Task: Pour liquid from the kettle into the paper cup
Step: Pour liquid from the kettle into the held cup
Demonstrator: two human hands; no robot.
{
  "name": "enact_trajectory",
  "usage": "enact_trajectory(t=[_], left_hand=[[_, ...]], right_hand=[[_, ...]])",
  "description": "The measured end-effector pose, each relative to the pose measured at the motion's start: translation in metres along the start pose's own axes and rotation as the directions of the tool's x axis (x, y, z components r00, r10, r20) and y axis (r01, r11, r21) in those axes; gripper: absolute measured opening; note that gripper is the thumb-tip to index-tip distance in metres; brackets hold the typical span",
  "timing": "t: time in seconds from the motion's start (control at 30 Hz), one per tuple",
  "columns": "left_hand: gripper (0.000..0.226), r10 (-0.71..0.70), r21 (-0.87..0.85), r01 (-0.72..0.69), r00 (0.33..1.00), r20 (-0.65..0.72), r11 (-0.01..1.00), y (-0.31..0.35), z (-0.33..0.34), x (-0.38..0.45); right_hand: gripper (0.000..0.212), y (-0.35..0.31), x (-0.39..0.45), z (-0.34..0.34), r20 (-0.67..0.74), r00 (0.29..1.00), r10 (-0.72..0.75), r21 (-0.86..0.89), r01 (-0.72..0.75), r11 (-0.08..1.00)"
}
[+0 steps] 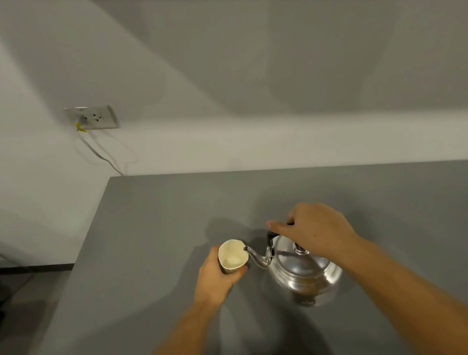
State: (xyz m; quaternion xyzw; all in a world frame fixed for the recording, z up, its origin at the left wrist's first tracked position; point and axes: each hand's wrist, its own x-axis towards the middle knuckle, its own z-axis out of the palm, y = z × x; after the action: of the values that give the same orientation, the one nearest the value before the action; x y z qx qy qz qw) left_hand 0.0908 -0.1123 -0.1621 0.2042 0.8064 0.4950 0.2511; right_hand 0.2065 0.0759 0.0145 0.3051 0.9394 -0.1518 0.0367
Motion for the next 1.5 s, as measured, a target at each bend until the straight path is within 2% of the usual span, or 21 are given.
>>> enact_trajectory(t=[0.57,0.83,1.5], left_hand=[[0.051,-0.042,0.012,0.042,0.999,-0.001,0.999,0.005,0.003,-0.001],[0.049,-0.05,0.011,0.05,0.999,0.0,0.999,0.005,0.004,0.001],[0.054,-0.03,0.009,0.03,1.0,0.004,1.0,0.006,0.007,0.003]], right_hand=[[0.051,-0.051,0.021,0.002,0.001,0.996,-0.091,-0.246,0.088,0.965],[0.049,-0.058,0.025,0.005,0.021,0.991,-0.134,-0.318,0.133,0.939],[0.049,-0.066,0.027,0.0,0.028,0.978,-0.205,-0.357,0.202,0.912]])
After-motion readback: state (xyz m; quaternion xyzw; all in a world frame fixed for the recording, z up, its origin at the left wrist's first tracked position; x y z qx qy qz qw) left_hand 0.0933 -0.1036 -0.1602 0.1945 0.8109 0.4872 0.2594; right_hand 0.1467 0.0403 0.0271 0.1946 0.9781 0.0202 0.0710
